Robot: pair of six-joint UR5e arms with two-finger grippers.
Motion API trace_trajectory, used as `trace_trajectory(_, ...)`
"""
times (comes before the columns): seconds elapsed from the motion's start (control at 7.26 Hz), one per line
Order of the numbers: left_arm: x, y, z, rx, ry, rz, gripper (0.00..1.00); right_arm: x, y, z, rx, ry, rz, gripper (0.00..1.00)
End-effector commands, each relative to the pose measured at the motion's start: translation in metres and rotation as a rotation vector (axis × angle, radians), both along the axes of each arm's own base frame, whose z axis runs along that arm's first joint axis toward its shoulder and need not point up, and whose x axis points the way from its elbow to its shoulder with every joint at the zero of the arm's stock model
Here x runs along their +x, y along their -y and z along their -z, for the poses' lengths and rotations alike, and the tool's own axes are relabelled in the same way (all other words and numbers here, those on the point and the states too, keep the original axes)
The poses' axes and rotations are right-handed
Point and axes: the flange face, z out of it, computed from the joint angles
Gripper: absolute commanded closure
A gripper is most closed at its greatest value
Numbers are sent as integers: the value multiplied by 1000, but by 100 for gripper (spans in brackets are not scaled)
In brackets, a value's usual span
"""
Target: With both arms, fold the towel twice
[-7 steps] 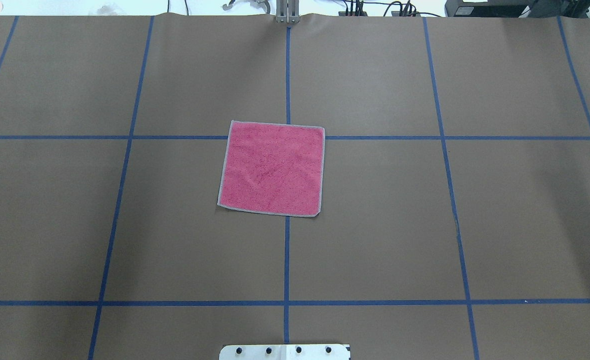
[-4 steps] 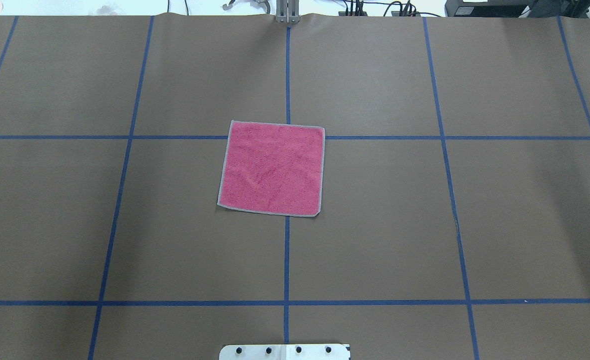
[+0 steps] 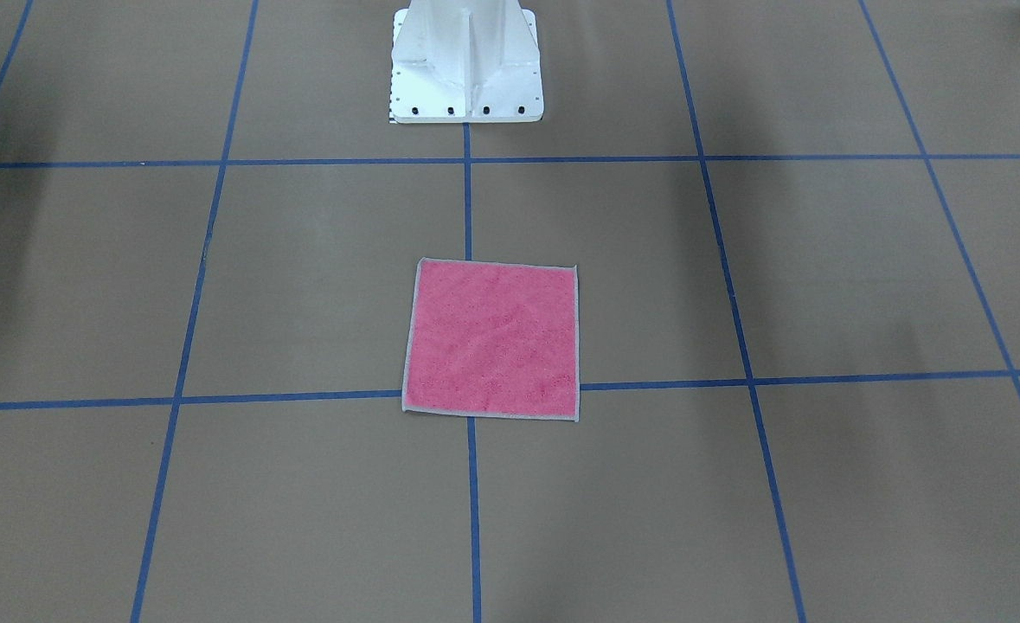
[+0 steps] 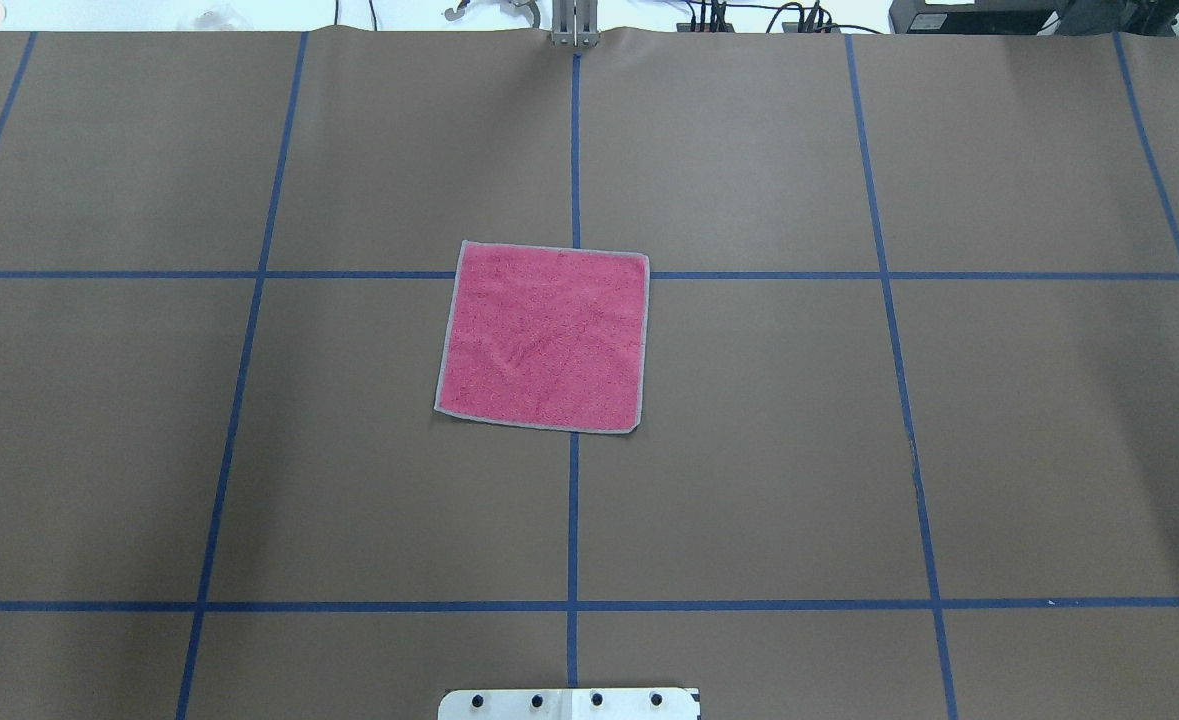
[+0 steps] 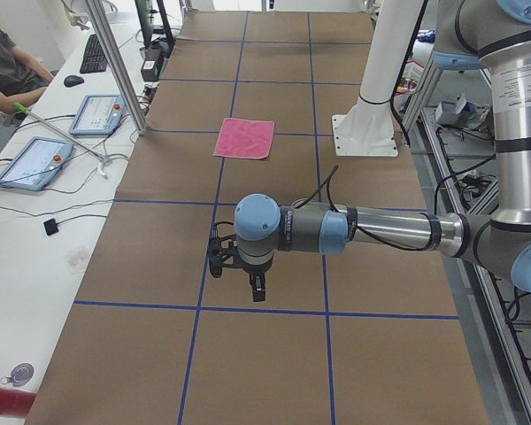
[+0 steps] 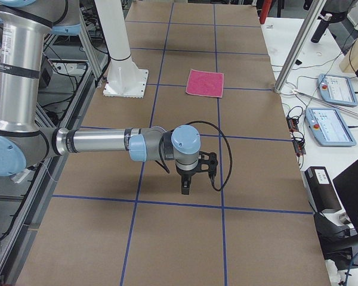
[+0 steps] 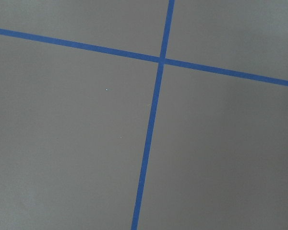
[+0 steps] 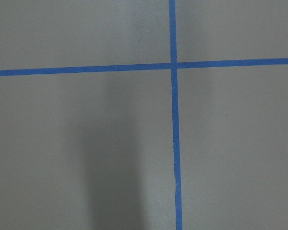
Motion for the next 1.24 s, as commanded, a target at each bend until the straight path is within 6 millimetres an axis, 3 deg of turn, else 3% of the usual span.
trace_trajectory(0.0,7,1,9,9,-101,-2,0,-56,6,44,-43,112,15,0)
trace_trajectory(0.28,16,7,20,-32,-123,35,0,-130,14,97,-105,177,-54,0)
trace_trajectory(0.55,45,18,39,-35,-143,65,0,-202,33,162,-187,231,-71,0)
trace_trajectory(0.83,98,38,79,-72,-192,98,0,-294,33,229,-164,232,-81,0)
trace_trajectory(1.1,153,51,117,-146,-247,110,0,-380,6,272,-207,236,-125,0)
